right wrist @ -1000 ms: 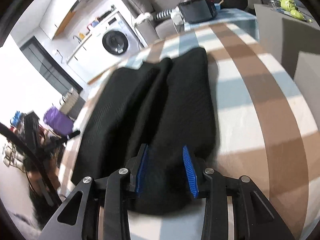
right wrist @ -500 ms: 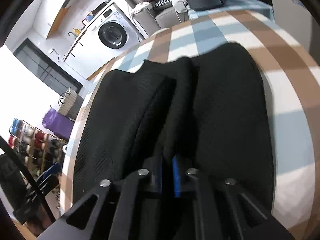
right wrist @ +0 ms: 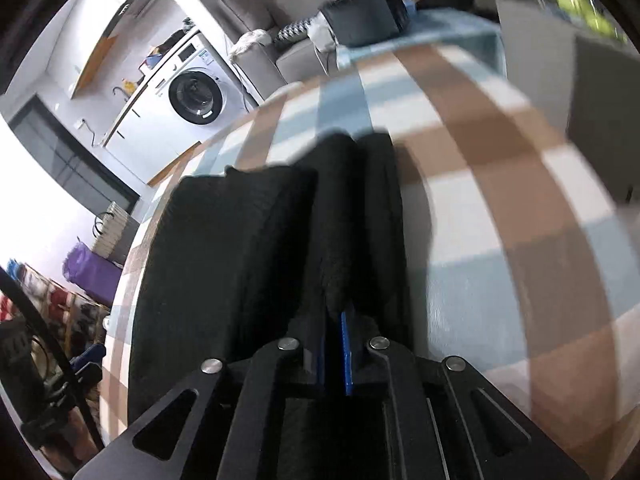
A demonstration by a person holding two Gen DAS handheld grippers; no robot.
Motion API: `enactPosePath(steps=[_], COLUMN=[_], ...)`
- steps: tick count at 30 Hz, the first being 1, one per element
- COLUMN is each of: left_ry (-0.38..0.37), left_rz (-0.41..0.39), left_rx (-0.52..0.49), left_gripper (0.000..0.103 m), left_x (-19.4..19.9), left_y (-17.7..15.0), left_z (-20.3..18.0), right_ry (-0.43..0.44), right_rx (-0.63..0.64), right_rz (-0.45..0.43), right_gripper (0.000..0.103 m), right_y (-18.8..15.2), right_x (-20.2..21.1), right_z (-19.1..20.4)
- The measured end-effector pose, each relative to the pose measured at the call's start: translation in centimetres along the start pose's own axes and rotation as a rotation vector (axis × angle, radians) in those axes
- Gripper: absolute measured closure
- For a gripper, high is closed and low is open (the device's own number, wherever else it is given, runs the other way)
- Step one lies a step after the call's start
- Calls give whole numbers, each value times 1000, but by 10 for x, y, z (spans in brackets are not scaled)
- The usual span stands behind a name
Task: Fold small clothes
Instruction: 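Pinch the sweater's folded end with the right gripper and press it flat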
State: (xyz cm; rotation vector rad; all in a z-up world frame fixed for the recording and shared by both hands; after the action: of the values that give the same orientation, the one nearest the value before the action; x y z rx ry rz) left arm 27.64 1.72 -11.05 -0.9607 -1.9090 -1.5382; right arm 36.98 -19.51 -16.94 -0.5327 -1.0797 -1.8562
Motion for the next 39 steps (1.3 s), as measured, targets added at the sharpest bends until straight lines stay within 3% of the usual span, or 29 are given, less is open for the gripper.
enactPosePath(steps=[3,7,8,10,12,16,19,21,23,26,31,34,37,39], left_ry=[4,6,6,4,5,8,8,5,4,0,-1,-8,-20,-32], left_rz=[11,14,13,12,10,13,19,19,19,22,41,46,45,44], left_rx=[0,5,7,9,5,3,6,5,-1,-2,5,0,-8,-11], left_gripper=[34,34,34,34,34,34,34,34,34,34,34,34,34,34], left_x=[-4,-8,-9,-9,-9,-10,-12,-13,-12,-11,-16,-17,-17,-16], left_y=[-1,1,1,2,2,2,3,3,1,-2,-6,-7,-7,-7], left_z=[1,2,2,2,1,1,1,0,0,-1,2,0,-3,-6], right_ry=[22,24,18,13,57,48,-34,-34,2,87,171,205,183,167], right_rx=[-5,5,4,28,87,154,146,89,20,-6,-37,-62,-24,-7], right_rz=[-24,-49,-52,-56,-101,-197,-176,-128,-52,-19,27,23,-17,-51], right_gripper=[85,85,85,96,98,99,99,98,97,93,90,90,90,97], right_y=[7,21,21,25,27,33,29,26,17,-2,-65,-96,-109,-112], right_x=[5,2,0,0,14,46,40,26,16,24,56,74,88,93], right_z=[0,4,5,11,26,41,31,17,6,3,6,13,21,28])
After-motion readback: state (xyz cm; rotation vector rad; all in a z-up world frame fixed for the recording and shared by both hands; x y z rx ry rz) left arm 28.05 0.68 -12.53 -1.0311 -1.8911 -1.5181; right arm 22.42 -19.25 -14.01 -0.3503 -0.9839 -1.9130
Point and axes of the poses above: each gripper's, at about its wrist camera, not at the fingertips, and x roughly against the way its jaws point, z to its left, y to its top, the point moved 5 cm from there along -x, roughly the way its jaws point, and after that the axes turned 2 degrees about y, right-handed, at the moved point
